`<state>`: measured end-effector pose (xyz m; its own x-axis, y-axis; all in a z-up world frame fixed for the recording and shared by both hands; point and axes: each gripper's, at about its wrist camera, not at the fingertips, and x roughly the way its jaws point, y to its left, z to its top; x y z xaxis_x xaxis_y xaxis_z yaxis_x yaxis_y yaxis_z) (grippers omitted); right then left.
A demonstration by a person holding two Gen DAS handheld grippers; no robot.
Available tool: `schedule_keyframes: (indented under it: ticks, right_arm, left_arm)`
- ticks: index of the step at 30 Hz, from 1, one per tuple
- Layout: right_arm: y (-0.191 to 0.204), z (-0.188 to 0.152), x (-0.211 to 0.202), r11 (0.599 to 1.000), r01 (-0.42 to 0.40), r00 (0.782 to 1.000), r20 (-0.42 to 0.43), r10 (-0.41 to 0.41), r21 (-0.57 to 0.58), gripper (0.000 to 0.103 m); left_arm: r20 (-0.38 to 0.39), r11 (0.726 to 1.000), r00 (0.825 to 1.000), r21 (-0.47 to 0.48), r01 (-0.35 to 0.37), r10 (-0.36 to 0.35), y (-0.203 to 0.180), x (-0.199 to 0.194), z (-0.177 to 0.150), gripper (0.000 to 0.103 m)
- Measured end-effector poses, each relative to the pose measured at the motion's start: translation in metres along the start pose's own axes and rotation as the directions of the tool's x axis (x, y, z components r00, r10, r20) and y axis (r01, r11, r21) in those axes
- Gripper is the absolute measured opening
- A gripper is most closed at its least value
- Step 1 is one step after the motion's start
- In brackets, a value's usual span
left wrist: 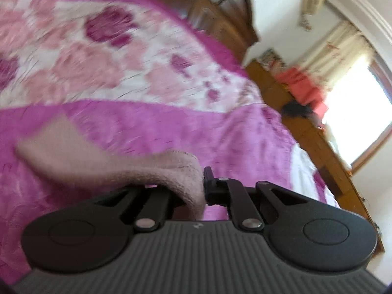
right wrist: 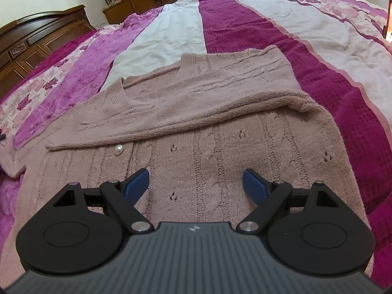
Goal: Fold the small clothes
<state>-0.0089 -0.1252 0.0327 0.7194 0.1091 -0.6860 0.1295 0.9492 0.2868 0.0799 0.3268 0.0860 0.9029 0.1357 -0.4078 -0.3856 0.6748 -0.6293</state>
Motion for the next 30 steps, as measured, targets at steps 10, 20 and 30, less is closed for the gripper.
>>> schedule_keyframes:
  ticks: [10,20,30]
  right_arm:
    - [-0.007,0.003,-0.018,1.000,-0.020,0.998,0.053,0.019,0.022,0.089]
    - [-0.023,0.004,-0.030,0.996,-0.054,0.994,0.097,0.047,0.071,0.089]
    - [-0.045,0.006,-0.036,0.987,-0.086,0.990,0.123,0.069,0.133,0.089]
  left_arm:
    - [-0.018,0.967,0.980,0.160,0.197,-0.197,-0.088,-0.036,-0.004,0.008]
    - [-0.128,0.901,0.951,0.306,0.307,-0.281,-0.180,-0.044,-0.059,0.008]
    - [-0.240,0.811,0.912,0.422,0.407,-0.333,-0.255,-0.040,-0.147,0.008]
